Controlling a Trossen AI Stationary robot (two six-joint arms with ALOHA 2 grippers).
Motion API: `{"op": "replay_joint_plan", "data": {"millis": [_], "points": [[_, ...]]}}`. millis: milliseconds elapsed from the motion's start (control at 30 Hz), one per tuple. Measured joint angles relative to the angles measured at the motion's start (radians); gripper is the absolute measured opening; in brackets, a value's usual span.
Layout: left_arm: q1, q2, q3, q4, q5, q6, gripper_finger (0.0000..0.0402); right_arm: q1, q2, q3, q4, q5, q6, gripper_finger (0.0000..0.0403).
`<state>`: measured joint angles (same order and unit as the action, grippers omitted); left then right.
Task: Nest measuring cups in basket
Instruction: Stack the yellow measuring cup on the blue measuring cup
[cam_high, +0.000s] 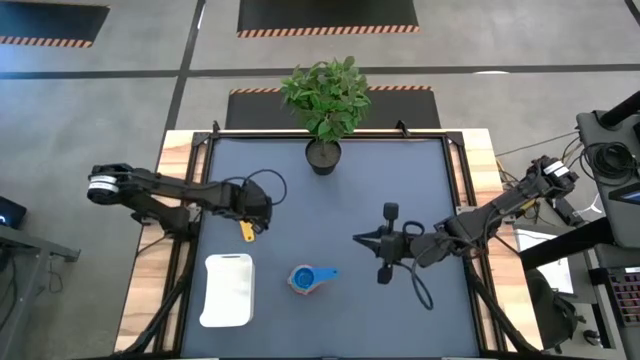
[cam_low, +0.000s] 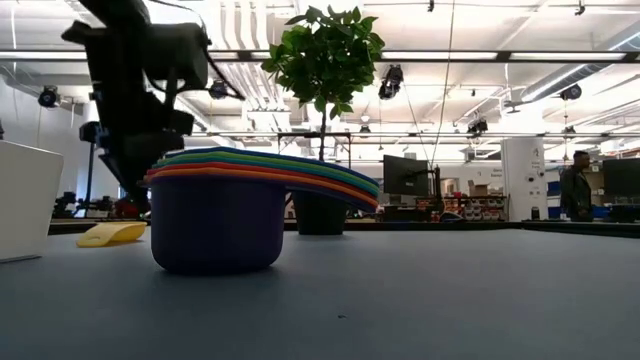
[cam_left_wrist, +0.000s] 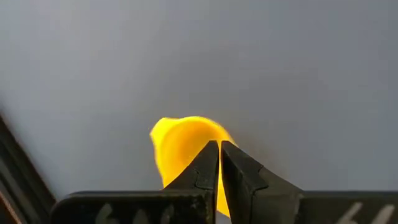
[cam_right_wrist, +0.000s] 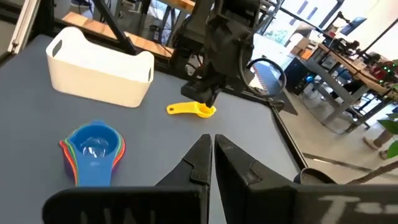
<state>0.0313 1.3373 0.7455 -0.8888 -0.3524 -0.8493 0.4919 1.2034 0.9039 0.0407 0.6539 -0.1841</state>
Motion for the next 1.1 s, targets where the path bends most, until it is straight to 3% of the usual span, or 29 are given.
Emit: {"op": "replay_joint_plan", "data": {"millis": [267, 567, 1100], "points": [[0.013, 0.002, -0.064, 0.14, 0.032, -0.035, 0.0033, 0.0, 0.001, 0.0, -0.019, 0.0, -0.025, 0.0009], [0.013, 0.002, -0.059, 0.14, 0.004, -0.053, 0.0091, 0.0, 0.002, 0.0, -0.039, 0.0, -0.026, 0.0009], [0.013, 0.002, -0.128, 0.157, -0.005, -0.086, 0.0087, 0.0, 0.002, 0.0, -0.04, 0.001, -0.027, 0.0009]]}}
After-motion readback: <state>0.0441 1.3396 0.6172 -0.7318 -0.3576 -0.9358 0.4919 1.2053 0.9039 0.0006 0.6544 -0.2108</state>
